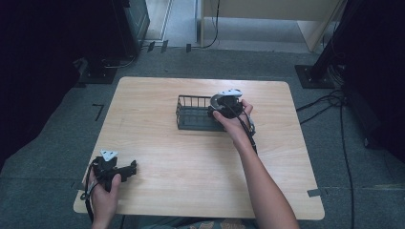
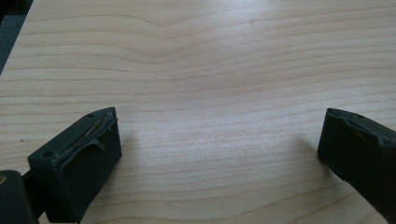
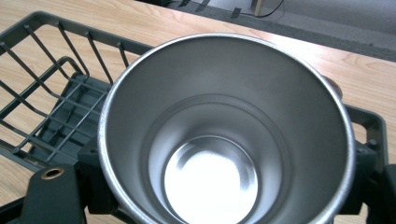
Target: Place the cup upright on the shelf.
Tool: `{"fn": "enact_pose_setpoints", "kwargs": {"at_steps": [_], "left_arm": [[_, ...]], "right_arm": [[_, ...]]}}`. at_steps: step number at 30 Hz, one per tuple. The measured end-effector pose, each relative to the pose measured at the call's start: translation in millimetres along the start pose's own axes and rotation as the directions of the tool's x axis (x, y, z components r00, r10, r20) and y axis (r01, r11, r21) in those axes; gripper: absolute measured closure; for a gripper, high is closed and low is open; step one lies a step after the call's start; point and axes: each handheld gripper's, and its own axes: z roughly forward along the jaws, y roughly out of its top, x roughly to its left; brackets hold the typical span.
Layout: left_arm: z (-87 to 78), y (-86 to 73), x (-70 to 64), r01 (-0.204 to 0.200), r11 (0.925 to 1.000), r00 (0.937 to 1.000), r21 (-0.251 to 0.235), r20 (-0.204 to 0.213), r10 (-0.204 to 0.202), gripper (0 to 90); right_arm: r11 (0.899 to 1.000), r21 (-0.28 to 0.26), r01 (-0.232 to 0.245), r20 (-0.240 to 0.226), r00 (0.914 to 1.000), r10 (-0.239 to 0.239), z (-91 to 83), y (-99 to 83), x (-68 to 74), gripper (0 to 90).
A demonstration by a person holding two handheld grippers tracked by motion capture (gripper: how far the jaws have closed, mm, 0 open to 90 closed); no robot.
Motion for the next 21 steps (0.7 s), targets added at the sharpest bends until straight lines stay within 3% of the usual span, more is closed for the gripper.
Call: {"fn": "enact_pose_setpoints", "kwargs": {"at_steps": [5, 12, 21], "left_arm": [[0.0, 0.0, 0.0, 0.0, 1.0, 1.0, 0.0, 0.0, 0.0, 0.0], [0.0, 0.0, 0.0, 0.0, 1.0, 1.0, 0.0, 0.0, 0.0, 0.0], [0.0, 0.0, 0.0, 0.0, 1.0, 1.0, 0.0, 0.0, 0.0, 0.0]], "right_arm": [[1.0, 0.007, 0.006, 0.007, 1.0, -0.006, 0.3, -0.5, 0.5, 16.5], [1.0, -0.013, -0.021, -0.028, 0.9994, 0.021, -7.9, 2.4, -2.6, 0.0], [0.996, -0.088, -0.035, -0.046, 0.9985, 0.031, -34.4, 7.0, -7.2, 0.0]]}}
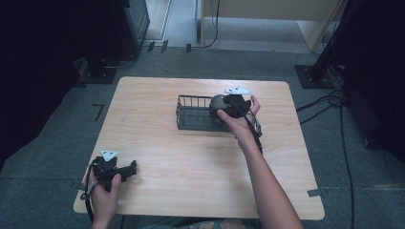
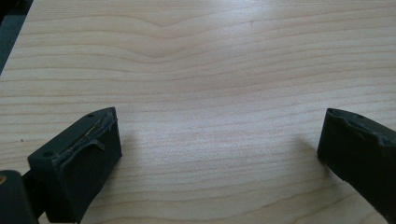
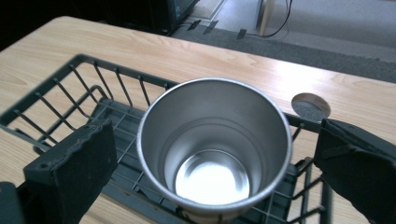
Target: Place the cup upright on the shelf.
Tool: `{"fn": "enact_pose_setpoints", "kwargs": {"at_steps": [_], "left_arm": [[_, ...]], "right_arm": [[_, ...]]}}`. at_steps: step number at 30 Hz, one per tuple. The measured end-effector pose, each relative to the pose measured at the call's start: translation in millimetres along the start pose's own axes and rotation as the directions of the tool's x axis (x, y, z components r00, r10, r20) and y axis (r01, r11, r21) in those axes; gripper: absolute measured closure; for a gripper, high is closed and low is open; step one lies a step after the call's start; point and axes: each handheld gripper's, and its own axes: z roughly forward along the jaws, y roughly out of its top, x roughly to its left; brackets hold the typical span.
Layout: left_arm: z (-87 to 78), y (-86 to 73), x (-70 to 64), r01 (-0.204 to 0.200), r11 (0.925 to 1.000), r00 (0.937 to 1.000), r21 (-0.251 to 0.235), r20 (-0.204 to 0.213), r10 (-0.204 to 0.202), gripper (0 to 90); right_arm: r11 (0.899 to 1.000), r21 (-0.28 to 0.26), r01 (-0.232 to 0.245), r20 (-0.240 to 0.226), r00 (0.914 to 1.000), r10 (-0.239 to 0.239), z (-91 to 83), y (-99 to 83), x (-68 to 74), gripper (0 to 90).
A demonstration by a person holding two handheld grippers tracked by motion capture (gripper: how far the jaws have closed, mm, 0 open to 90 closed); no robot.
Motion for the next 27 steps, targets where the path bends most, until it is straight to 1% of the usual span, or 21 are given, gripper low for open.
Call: {"fn": "enact_pose_setpoints", "kwargs": {"at_steps": [2, 8, 15, 20, 27], "left_arm": [[0.0, 0.0, 0.0, 0.0, 1.0, 1.0, 0.0, 0.0, 0.0, 0.0], [0.0, 0.0, 0.0, 0.0, 1.0, 1.0, 0.0, 0.0, 0.0, 0.0], [0.0, -0.1, 0.0, 0.0, 1.0, 1.0, -0.001, 0.0, 0.0, 0.0], [0.1, -0.1, 0.0, 0.0, 1.0, 1.0, -0.002, 0.0, 0.0, 0.0], [0.0, 0.0, 0.0, 0.0, 1.0, 1.0, -0.001, 0.0, 0.0, 0.0]], "right_arm": [[1.0, -0.017, -0.004, -0.001, 1.0, 0.004, -6.5, 0.0, -0.6, 0.0], [0.999, -0.034, -0.013, -0.006, 0.9999, 0.013, -22.9, -3.6, -3.8, 0.0], [0.998, -0.058, -0.02, -0.004, 0.9998, 0.02, -42.2, -9.9, -12.5, 0.0], [0.997, -0.072, -0.024, 0.011, 0.9996, 0.025, -53.6, -16.1, -21.1, 0.0], [0.997, -0.077, -0.025, 0.033, 0.9991, 0.028, -65.2, -26.7, -33.0, 0.0]]}}
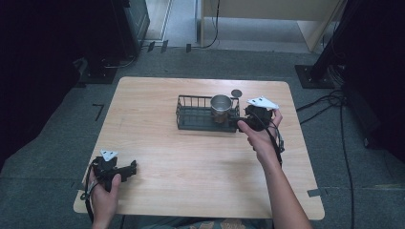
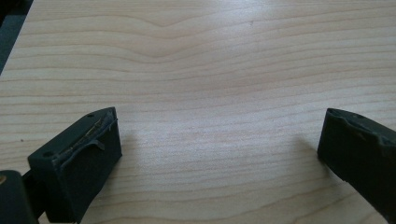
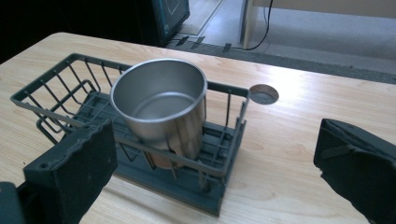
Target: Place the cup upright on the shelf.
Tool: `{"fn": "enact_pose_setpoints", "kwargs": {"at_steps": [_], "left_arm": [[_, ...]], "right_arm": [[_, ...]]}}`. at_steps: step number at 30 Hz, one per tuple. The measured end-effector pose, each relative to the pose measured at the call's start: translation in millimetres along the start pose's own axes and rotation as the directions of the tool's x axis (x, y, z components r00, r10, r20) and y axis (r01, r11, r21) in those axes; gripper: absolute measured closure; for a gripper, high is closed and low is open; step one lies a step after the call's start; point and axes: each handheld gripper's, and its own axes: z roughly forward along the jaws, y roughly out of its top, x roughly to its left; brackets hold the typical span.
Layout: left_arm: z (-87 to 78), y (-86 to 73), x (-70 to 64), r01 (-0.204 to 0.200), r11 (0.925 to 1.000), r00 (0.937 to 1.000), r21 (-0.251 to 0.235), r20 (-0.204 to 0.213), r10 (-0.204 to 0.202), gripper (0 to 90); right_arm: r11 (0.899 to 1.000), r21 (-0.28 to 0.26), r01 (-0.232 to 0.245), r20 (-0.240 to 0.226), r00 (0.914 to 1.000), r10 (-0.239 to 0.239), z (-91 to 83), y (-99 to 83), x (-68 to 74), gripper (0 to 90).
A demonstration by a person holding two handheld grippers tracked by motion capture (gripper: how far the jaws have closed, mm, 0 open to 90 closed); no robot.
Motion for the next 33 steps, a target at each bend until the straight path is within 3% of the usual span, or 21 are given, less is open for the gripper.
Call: {"fn": "enact_pose_setpoints", "kwargs": {"at_steps": [17, 33], "left_arm": [[-0.1, 0.0, 0.1, -0.002, 1.0, 1.0, 0.002, 0.0, 0.002, 0.0], [-0.1, 0.0, 0.1, -0.001, 1.0, 1.0, 0.001, 0.0, 0.001, 0.0]], "right_arm": [[0.999, 0.003, -0.043, 0.047, 0.998, 0.043, -18.7, -29.6, -30.2, 0.0], [0.996, 0.029, -0.087, 0.112, 0.9902, 0.083, -30.8, -58.4, -59.0, 0.0]]}}
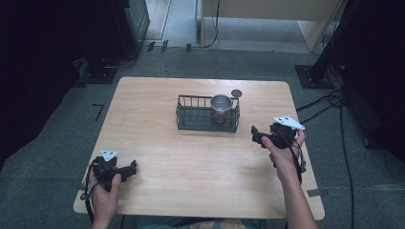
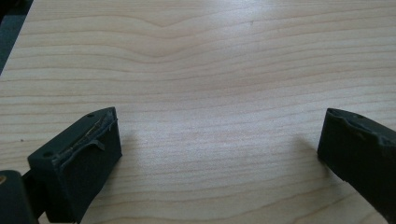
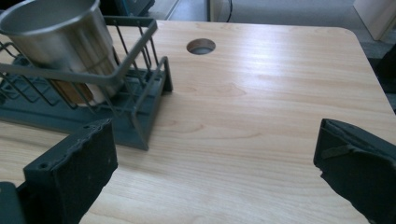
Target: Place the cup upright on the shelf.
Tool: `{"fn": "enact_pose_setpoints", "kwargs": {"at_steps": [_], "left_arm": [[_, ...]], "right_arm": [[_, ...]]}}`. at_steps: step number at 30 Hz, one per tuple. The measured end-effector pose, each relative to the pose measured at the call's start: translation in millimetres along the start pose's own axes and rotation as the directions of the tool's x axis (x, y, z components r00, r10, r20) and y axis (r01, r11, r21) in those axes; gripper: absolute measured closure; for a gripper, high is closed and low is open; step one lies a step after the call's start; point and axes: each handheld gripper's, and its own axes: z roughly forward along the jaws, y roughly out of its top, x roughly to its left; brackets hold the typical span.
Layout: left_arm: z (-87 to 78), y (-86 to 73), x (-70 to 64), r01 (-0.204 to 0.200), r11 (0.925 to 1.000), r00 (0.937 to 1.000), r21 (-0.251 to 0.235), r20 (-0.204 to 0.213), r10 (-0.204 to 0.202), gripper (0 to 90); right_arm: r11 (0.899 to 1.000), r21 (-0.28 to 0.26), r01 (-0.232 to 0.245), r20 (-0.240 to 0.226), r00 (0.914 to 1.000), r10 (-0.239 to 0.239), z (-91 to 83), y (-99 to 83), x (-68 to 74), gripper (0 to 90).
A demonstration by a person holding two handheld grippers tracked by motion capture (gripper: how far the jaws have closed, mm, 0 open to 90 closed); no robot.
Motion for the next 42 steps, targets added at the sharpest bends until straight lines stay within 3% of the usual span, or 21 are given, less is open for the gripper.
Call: {"fn": "enact_pose_setpoints", "kwargs": {"at_steps": [17, 42], "left_arm": [[0.0, 0.0, 0.0, 0.0, 1.0, 1.0, 0.0, 0.0, 0.0, 0.0], [0.0, 0.0, 0.0, 0.0, 1.0, 1.0, 0.0, 0.0, 0.0, 0.0]], "right_arm": [[0.998, 0.056, -0.026, 0.048, 0.9986, 0.023, -2.8, -37.1, -25.6, 0.0], [0.988, 0.151, -0.024, 0.094, 0.9955, 0.009, -17.8, -89.7, -45.5, 0.0]]}}
